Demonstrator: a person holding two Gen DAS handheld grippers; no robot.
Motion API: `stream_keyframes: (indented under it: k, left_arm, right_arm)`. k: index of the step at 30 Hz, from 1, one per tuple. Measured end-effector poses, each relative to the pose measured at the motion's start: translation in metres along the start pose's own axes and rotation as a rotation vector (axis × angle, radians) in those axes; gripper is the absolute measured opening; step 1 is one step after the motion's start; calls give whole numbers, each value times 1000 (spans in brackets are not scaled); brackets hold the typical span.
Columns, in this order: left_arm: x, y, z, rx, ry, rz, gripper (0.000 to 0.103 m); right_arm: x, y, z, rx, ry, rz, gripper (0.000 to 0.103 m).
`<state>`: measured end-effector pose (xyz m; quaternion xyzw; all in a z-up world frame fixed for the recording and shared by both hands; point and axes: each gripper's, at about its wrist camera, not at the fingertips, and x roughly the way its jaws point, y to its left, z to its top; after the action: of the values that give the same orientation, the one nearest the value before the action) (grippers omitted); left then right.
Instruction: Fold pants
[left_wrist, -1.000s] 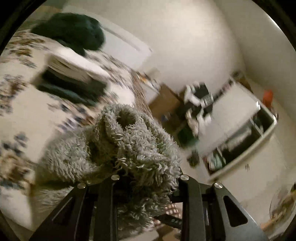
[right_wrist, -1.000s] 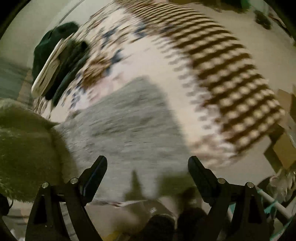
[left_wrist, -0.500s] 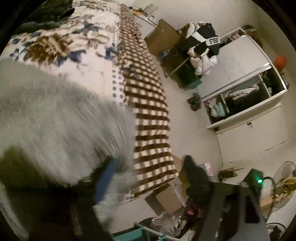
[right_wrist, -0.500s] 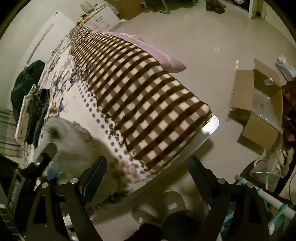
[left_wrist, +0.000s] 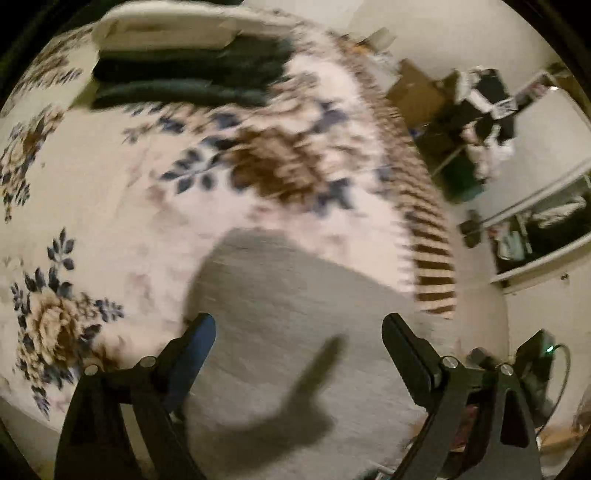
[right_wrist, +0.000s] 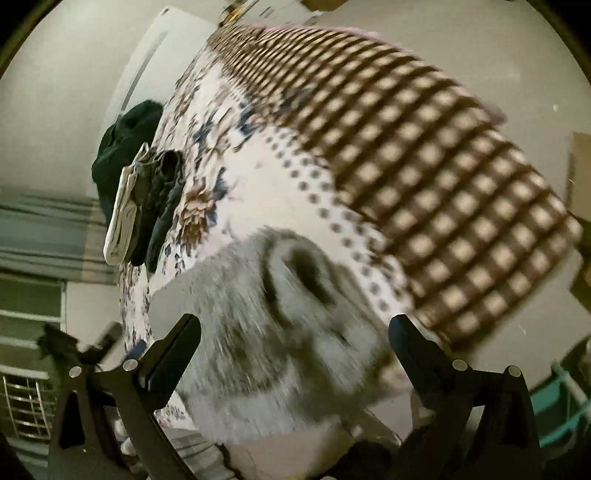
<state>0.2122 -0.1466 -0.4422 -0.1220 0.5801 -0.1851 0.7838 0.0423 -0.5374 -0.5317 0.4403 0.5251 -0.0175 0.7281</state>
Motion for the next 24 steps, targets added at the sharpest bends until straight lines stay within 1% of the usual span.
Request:
stream_keyframes:
  k: [1,2,3,4,5,6,8,9,11,12,13,14,16,17,18,19,20,22,23,24]
  left_arm:
    - [11,7,0,-3,22,3,92]
    - [19,12,0,-4,40,16,92]
    - [26,15,1,-13,52,18,92]
    - [32,19,1,-24,62,2,92]
    - [33,22,1,-39,69,0,92]
    - [34,23,1,-42,68,-8,92]
    - [36,19,-4,-30,68,-25,92]
    - [35,19,-4,-34,71,-28,92]
    - [31,15,-6,-56,72,-44,92]
    - [27,15,-7,-64,67,-49,92]
    - [23,13,-6,-73,61,-56,92]
    - [18,12,-5,-77,53,-65,92]
    - [8,7,-5,-72,34,-80,92]
    - [5,5,-4,-61,29,-76,92]
    - [6,2,-3,-50,29,-77,92]
    - [7,0,-3,-39,30,-73,92]
    - [12,-1,-2,-29,40,-55,92]
    - [22,0,-1,-31,55,-52,92]
    - [26,1,0,-29,57,-35,92]
    - [29,2,1,-25,57,-26,92]
  right_arm:
    - [10,2,6,-2,19,1,103]
    - [27,5,14,12,61,3,102]
    - [37,6,18,21,90,13,97]
    - [47,8,23,24,109,23,56]
    - [51,10,26,19,117,21,22]
    - [54,17,32,-7,113,-37,22]
    - [51,22,41,-47,59,-111,22]
    - [52,22,45,-53,53,-131,22]
    - [55,20,52,-32,73,-138,24]
    - [55,19,54,-12,96,-113,26]
    - [53,17,55,2,107,-90,38]
    - [47,15,53,19,103,-64,60]
    - [26,12,45,21,53,-40,80]
    - [17,9,39,23,38,-39,80]
    - [11,2,30,43,45,-38,80]
    - [10,-8,20,76,70,-17,80]
    - [15,-18,9,108,107,-3,81]
    - [31,-34,-8,166,184,-12,81]
    - [43,-45,-18,211,236,-4,79]
    - [57,-54,-29,277,278,73,72]
